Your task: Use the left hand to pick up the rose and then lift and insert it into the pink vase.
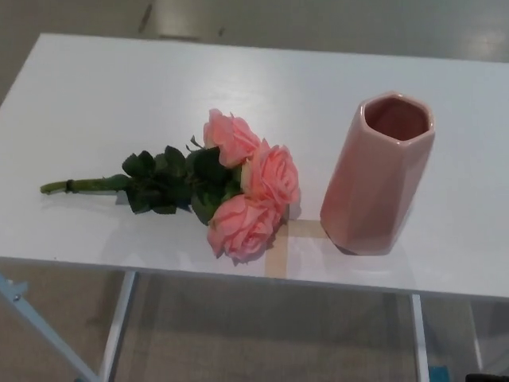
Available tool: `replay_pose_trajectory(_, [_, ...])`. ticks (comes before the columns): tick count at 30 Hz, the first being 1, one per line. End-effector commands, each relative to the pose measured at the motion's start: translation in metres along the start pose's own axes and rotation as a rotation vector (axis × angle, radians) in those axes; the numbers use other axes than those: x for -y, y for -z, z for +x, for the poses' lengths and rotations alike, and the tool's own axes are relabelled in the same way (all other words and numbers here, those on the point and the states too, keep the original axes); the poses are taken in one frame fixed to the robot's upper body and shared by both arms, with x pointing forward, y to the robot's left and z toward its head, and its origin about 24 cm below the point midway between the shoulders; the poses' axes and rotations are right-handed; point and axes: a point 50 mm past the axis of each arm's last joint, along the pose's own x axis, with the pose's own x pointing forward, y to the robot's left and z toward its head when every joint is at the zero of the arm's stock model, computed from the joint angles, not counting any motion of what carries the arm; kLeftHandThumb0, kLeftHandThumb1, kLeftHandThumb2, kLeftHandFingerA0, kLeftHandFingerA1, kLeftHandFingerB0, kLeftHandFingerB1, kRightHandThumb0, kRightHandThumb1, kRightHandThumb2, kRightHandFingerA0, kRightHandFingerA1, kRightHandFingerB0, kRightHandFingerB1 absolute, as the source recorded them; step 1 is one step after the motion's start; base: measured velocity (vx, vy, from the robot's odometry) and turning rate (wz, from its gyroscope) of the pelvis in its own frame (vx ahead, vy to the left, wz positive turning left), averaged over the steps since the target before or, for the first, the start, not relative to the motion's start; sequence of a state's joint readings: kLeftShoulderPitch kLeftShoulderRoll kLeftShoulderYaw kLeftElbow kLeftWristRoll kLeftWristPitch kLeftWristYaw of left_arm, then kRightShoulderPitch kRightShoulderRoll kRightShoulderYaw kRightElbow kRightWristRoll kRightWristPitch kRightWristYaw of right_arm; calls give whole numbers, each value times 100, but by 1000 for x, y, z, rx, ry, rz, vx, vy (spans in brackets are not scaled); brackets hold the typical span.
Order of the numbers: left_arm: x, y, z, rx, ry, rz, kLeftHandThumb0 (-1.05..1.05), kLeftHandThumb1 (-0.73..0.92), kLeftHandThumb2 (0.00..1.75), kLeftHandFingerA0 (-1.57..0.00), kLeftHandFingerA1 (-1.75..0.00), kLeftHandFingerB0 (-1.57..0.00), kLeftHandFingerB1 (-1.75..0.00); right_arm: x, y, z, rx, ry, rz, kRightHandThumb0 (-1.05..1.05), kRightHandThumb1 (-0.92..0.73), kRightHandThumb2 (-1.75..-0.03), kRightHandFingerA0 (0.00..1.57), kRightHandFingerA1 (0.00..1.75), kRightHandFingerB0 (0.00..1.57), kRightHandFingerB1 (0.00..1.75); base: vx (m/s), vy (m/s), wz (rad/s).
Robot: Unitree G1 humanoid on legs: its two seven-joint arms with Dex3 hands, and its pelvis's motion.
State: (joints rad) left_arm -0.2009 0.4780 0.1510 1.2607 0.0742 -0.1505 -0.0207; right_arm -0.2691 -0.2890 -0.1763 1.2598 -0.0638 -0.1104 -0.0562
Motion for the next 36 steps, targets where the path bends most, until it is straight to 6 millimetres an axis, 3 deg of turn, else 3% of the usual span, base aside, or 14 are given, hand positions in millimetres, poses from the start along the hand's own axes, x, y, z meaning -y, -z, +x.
replay_pose_trajectory(1, [0, 4, -1, 6, 6, -6, -51, 39, 68, -43, -45, -31, -41, 4, 5, -1, 2, 30, 13, -30, -65, -59, 66, 49, 53, 43, 0, 0, 0])
replay_pose_trajectory(6, [0, 3, -2, 34, 34, -38, -54, 39, 68, -40, -45, -26, -39, 3, 6, -1, 4, 31, 5, -30, -65, -59, 66, 49, 53, 43, 0, 0, 0])
replay_pose_trajectory(7, [0, 0, -2, 47, 58, -24, -57, 38, 67, -30, -41, -17, -36, 2, 6, -2, 4, 30, -5, -31, -65, -59, 65, 49, 53, 43, 0, 0, 0])
replay_pose_trajectory(8, [0, -2, -2, 58, 77, -13, -28, 19, 81, -8, -50, -7, -50, 1, 7, -2, 3, 29, -10, -31, -64, -59, 64, 49, 53, 43, 0, 0, 0])
replay_pose_trajectory(10, [1, -5, -2, 87, 127, 13, -31, 16, 79, -1, -49, 0, -47, 1, 8, -2, 3, 27, -15, -30, -64, -59, 64, 49, 53, 43, 0, 0, 0])
replay_pose_trajectory(12, [1, -6, -4, 121, 182, 37, -60, 40, 54, -8, -26, -12, -25, 2, 8, -2, 2, 29, -18, -30, -64, -59, 64, 49, 53, 43, 0, 0, 0])
replay_pose_trajectory(13, [-3, -11, -8, 182, 257, 72, -67, 34, 65, -6, -19, -8, -21, 3, 7, -2, 3, 30, -19, -30, -64, -59, 64, 49, 53, 43, 0, 0, 0])
replay_pose_trajectory(16, [-10, -18, -18, 276, 390, 158, -71, 40, 57, 0, -23, -6, -25, 3, 6, -2, 3, 30, -27, -30, -65, -58, 63, 48, 53, 43, 0, 0, 0])
replay_pose_trajectory(17, [-14, -20, -26, 311, 462, 196, -60, 34, 77, 0, -11, -9, -29, 3, 6, -1, 2, 32, -30, -30, -65, -58, 63, 48, 53, 43, 0, 0, 0])
replay_pose_trajectory(19, [-21, -22, -45, 366, 627, 268, -60, 33, 76, 0, -11, -10, -32, 4, 6, -1, 0, 37, -34, -30, -65, -58, 64, 48, 53, 43, 0, 0, 0])
replay_pose_trajectory(21, [-23, -24, -54, 382, 700, 291, -72, 42, 57, 0, -22, -17, -29, 5, 6, -1, -1, 42, -33, -30, -65, -58, 64, 48, 53, 43, 0, 0, 0])
replay_pose_trajectory(22, [-28, -26, -67, 423, 800, 314, -29, 13, 79, -7, -50, -7, -48, 6, 6, -1, 0, 46, -43, -30, -65, -58, 63, 48, 53, 43, 0, 0, 0])
replay_pose_trajectory(23, [-30, -28, -73, 440, 828, 324, -59, 42, 54, -28, -31, -28, -30, 6, 6, -1, 1, 46, -47, -30, -65, -58, 63, 48, 53, 42, 0, 0, 0])
replay_pose_trajectory(36, [-26, -65, -151, 717, 1000, 469, -52, 42, 54, -46, -38, -41, -34, 6, 6, -1, 2, 41, -33, -29, -65, -59, 65, 49, 52, 42, 0, 0, 0])
